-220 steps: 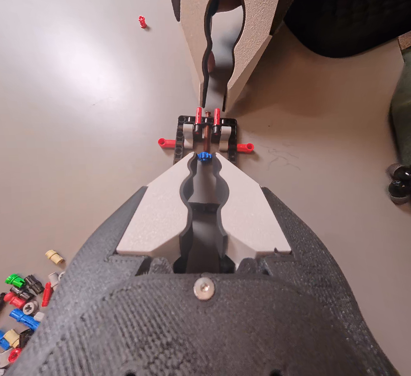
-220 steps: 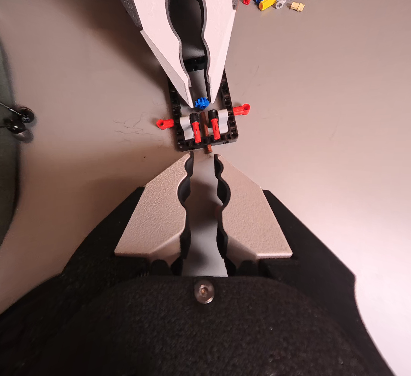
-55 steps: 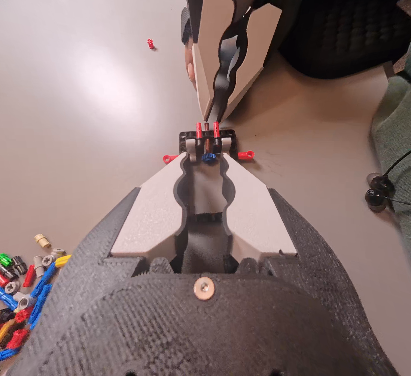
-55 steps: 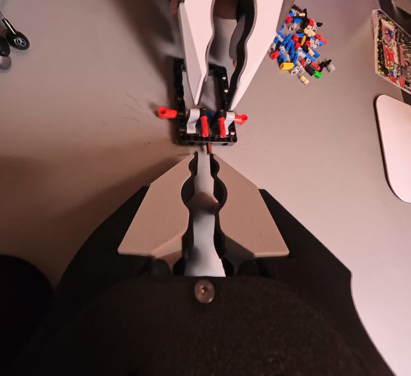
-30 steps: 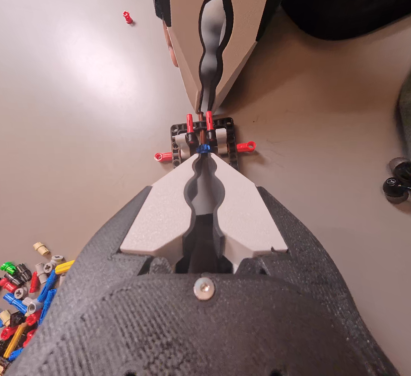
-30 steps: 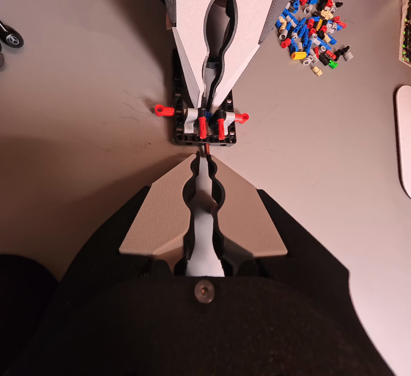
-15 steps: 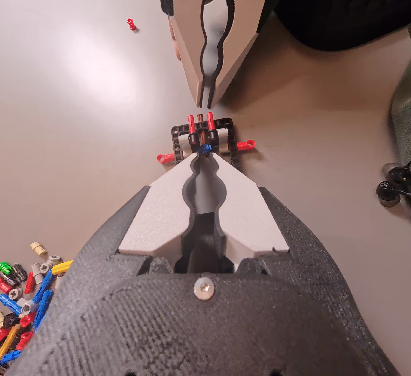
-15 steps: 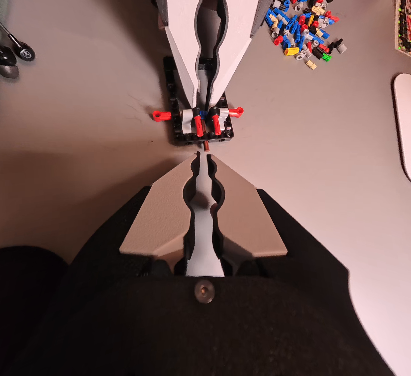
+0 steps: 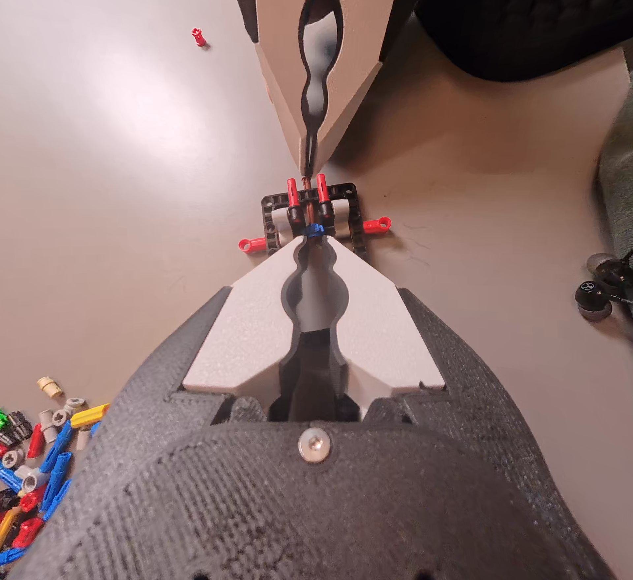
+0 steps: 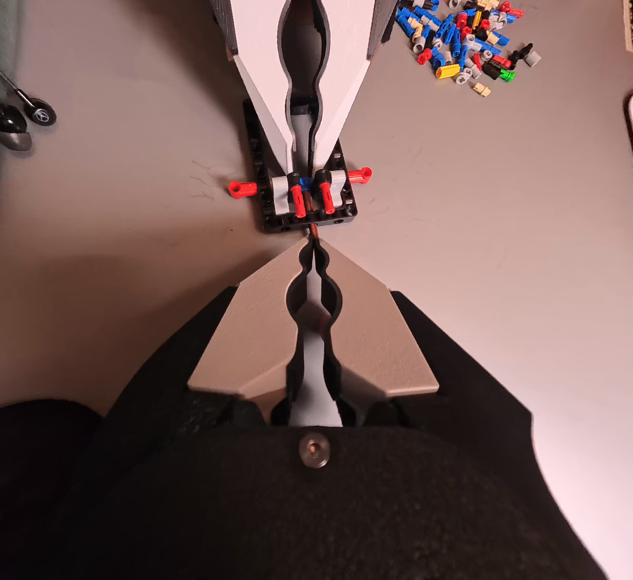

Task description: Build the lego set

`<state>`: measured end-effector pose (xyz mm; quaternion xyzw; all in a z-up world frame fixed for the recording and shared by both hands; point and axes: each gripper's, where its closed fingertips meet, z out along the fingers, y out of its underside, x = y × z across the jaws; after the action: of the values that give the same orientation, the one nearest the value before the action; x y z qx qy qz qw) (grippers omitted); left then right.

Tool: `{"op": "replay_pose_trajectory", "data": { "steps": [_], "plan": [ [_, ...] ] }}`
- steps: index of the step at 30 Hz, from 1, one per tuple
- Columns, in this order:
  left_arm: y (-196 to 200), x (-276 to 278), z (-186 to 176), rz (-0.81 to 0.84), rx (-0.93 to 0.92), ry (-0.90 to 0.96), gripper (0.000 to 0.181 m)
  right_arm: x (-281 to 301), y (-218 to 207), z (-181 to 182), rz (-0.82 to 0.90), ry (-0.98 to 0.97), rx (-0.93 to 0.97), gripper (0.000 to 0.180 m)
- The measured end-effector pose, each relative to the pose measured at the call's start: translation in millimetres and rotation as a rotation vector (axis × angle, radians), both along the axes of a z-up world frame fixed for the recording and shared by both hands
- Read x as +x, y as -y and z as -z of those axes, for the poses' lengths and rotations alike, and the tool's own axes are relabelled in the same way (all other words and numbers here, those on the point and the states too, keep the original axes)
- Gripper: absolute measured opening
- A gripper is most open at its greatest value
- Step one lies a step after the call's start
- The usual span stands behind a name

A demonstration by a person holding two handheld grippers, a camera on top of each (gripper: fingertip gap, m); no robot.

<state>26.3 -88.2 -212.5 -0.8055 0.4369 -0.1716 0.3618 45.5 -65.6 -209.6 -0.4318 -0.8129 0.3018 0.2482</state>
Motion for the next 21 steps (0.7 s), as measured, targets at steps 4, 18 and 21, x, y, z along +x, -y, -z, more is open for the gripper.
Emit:
{"op": "replay_pose_trajectory", "data": {
  "steps": [4,18,21],
  "plan": [
    [-0.4,0.0,0.6,-0.003,0.002,0.001,0.005,-0.2,-0.6,1.1,0.001,0.010,0.013,0.000],
    [-1.6,0.1,0.7,-0.015,0.044,-0.028,0.004,-1.4,-1.2,1.6,-0.004,-0.007,0.035,0.000],
    [-1.8,0.1,0.7,-0.023,0.048,-0.028,0.005,-1.6,-1.9,1.7,0.003,-0.006,0.034,0.000]
  ]
}}
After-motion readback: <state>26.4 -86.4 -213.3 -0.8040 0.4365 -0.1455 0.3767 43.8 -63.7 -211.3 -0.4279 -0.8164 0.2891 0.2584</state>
